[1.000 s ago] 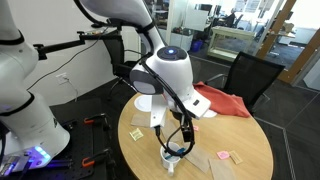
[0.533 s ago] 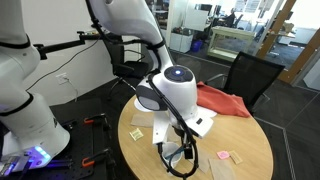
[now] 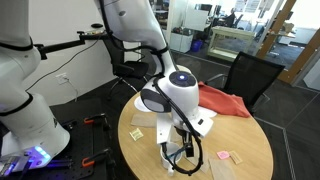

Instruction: Take the blue pen out of the white mug and place it on the table

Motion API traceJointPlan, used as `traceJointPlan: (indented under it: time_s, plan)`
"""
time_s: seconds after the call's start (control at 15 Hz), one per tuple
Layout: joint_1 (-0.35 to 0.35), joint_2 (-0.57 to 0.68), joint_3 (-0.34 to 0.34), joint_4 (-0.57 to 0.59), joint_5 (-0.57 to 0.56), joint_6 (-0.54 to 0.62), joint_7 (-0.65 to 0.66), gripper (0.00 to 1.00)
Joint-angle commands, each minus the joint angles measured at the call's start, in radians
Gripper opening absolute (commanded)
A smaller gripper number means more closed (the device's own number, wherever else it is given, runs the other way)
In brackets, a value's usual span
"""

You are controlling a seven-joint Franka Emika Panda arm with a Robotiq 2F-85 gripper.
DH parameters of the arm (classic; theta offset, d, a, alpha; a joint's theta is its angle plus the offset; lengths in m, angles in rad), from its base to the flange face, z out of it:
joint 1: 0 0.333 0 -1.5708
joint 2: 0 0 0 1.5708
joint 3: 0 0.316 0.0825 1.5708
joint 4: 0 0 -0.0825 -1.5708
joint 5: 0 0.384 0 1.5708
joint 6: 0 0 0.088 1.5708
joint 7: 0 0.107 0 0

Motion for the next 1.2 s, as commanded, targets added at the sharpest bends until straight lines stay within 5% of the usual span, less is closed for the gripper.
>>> traceJointPlan:
  time_s: [0.0, 0.93, 1.0, 1.13]
  plan:
    - [-0.007, 0.026, 0.013, 0.018, -0.001, 0.028, -0.017, 1.00]
    - [0.028, 0.074, -0.028, 0.029, -0.047, 0.017, 0.002, 0.98]
    - [0.030, 0.076, -0.031, 0.030, -0.048, 0.018, 0.003, 0.74]
    - [0.032, 0.079, -0.033, 0.030, -0.052, 0.018, 0.004, 0.68]
